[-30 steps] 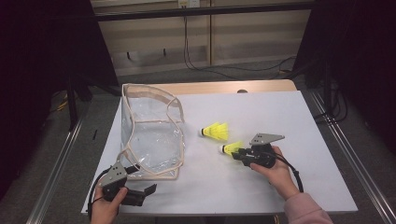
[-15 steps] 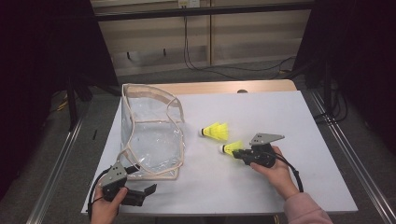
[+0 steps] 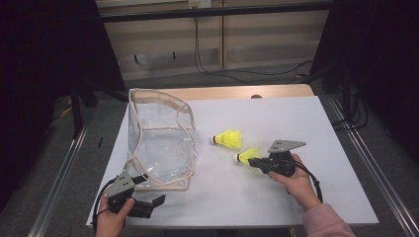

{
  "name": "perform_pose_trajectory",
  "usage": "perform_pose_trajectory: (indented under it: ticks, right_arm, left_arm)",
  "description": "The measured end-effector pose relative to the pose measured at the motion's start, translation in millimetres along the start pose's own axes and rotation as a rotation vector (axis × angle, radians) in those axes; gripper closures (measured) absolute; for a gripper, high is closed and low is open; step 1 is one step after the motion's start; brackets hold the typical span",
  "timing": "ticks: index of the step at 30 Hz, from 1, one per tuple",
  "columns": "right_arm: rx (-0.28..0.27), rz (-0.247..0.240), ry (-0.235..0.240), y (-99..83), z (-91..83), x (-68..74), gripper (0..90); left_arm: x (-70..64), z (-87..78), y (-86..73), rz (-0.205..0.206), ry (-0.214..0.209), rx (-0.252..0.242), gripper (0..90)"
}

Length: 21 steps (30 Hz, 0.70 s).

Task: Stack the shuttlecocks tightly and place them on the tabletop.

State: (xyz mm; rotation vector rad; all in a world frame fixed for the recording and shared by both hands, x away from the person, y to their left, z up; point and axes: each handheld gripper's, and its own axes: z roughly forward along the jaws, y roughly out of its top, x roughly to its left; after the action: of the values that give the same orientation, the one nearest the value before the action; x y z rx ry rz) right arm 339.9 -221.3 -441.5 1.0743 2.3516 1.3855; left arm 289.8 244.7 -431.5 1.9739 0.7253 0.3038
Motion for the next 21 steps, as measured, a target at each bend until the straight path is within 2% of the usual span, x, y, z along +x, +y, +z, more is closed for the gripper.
perform_pose_trajectory:
  ticks: [21]
  right_arm:
    - [-0.030,0.004,-0.013,2.8,-9.1,-6.2,89.8]
  left_arm:
    - [0.2,-0.2,0.1,-0.001,0.002,0.003,3.1]
